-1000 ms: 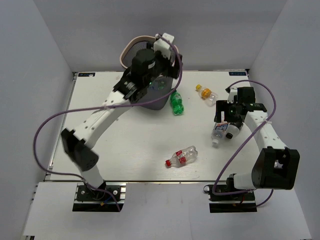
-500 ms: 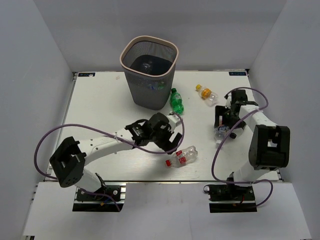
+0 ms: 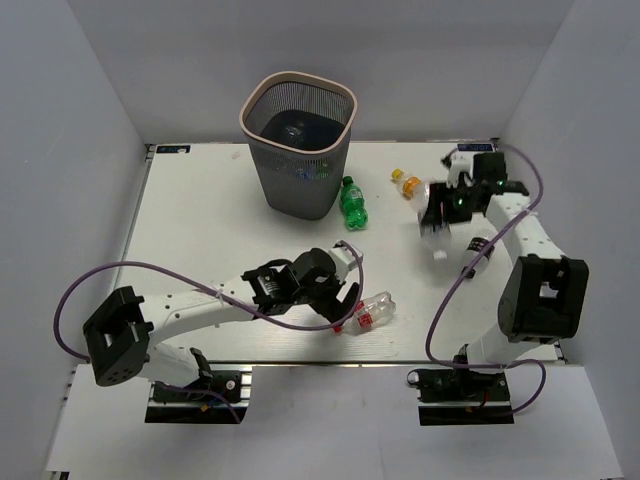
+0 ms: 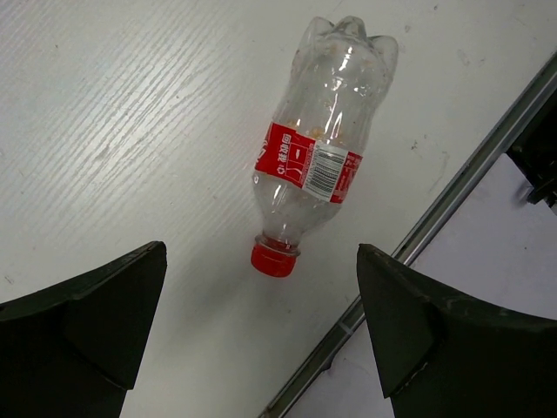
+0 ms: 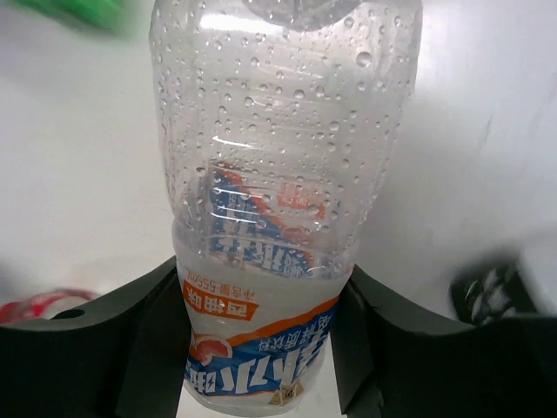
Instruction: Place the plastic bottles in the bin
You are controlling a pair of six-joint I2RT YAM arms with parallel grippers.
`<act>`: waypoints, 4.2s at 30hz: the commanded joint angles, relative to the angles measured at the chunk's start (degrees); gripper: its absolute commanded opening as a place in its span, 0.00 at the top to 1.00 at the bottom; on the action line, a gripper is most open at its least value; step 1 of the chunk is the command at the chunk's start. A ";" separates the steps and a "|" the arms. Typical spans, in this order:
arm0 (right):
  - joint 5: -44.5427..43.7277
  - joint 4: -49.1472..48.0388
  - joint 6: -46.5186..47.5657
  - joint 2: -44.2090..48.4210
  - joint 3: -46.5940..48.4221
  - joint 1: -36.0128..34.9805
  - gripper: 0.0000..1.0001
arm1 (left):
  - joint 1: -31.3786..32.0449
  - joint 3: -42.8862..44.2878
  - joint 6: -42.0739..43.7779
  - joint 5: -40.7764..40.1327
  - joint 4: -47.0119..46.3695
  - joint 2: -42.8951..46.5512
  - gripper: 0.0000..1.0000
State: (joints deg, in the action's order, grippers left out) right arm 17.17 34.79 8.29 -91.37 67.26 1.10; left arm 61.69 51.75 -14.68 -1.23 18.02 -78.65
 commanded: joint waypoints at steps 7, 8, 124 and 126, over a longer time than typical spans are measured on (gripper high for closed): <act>36.70 -21.01 -9.82 -1.34 29.31 -2.93 0.91 | 3.17 -2.62 -3.08 -1.48 -2.11 1.48 0.00; 38.27 -28.82 -15.97 -1.87 30.20 -3.12 0.91 | 3.17 -2.62 -3.69 -1.49 -2.11 1.48 0.00; -13.04 -10.52 -4.34 -5.22 -7.77 17.53 0.14 | -15.29 -2.26 -9.14 6.60 -2.64 8.34 0.00; -13.65 -11.49 -3.90 -5.48 -7.94 16.56 0.23 | -13.97 -3.49 -9.66 5.89 -2.64 9.04 0.00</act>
State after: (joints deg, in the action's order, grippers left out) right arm 4.21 26.15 4.84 -96.51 57.56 18.61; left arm 46.44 48.56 -20.64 5.28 17.34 -74.04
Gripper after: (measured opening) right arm 0.784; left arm 0.997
